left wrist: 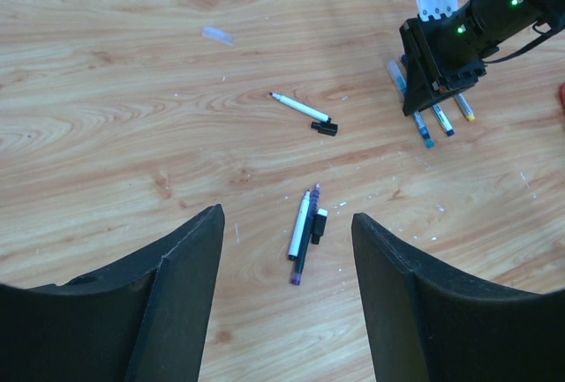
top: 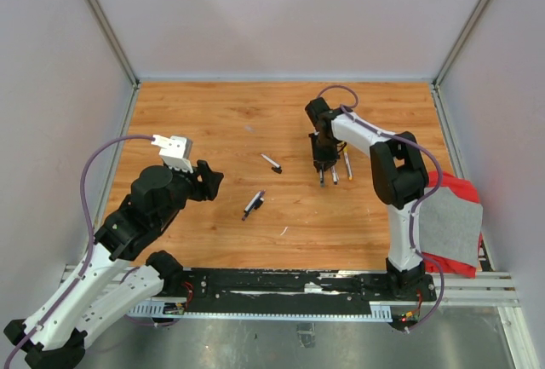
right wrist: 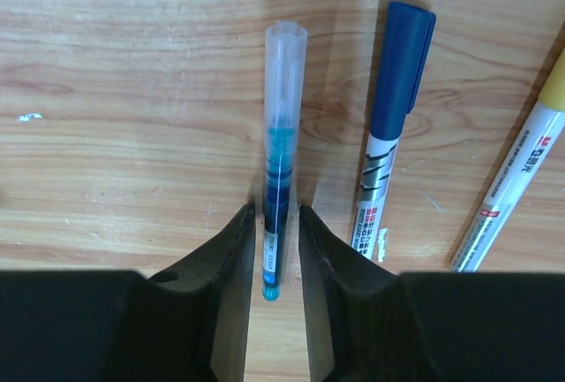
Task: Insert the pens into the pen caps
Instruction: Place the pen at the center of the board, then adjust the pen at the center of the board.
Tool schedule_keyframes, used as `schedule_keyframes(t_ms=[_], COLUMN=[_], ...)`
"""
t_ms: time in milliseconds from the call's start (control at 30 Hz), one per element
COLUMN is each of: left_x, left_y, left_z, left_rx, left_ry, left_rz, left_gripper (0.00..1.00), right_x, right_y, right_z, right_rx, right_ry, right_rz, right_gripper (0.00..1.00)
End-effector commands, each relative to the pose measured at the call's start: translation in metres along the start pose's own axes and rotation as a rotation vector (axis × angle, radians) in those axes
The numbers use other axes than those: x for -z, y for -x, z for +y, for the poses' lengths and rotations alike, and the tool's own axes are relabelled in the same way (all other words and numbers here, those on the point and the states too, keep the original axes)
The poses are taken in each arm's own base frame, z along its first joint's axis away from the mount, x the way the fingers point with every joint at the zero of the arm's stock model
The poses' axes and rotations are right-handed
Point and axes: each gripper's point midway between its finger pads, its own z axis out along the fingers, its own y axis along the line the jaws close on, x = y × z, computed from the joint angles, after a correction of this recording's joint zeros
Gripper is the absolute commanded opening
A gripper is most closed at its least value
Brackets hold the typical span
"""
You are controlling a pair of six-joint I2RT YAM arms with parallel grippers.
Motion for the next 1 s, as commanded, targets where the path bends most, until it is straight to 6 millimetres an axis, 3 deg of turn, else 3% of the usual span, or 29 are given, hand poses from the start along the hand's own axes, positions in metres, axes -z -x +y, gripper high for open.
schedule_keyframes(t_ms=[0, 133, 267, 533, 767, 967], left_x=[-0.002, -0.002, -0.003, -0.007, -0.014, -0.03], left_y=[0.003, 0.003, 0.002, -0.001, -0.009, -0.023], left_z=[-0.002, -0.002, -0.002, -0.002, -0.004, -0.015], left_rx=[-0.015, -0.017, -0.018, -0.023, -0.031, -0.038], left_ry=[-0.016, -0.016, -0.016, -0.011, -0.013, -0.045], left_rz=[-0.017, -0.017, -0.013, 0.004, 0.044, 0.136], left_gripper=[0.65, 0.65, 0.65, 0.65, 0.65, 0.65], right_x=[-0.005, -0.006, 0.01, 0.082, 0.117, 0.124], right_y=[0.004, 0.002, 0.006, 0.013, -0.008, -0.033], right_z=[-0.01, -0.008, -0.004, 0.002, 0.015, 0.014], right_rx=[-0.023, -0.019, -0.013, -0.008, 0.029, 0.0], right_ry=[-0.037, -0.022, 0.013, 0.114, 0.253, 0.334], right_rz=[0.013, 0.016, -0.016, -0.189, -0.333, -0.424], right_gripper=[0.28, 0.33, 0.35, 0.44, 0.47, 0.49])
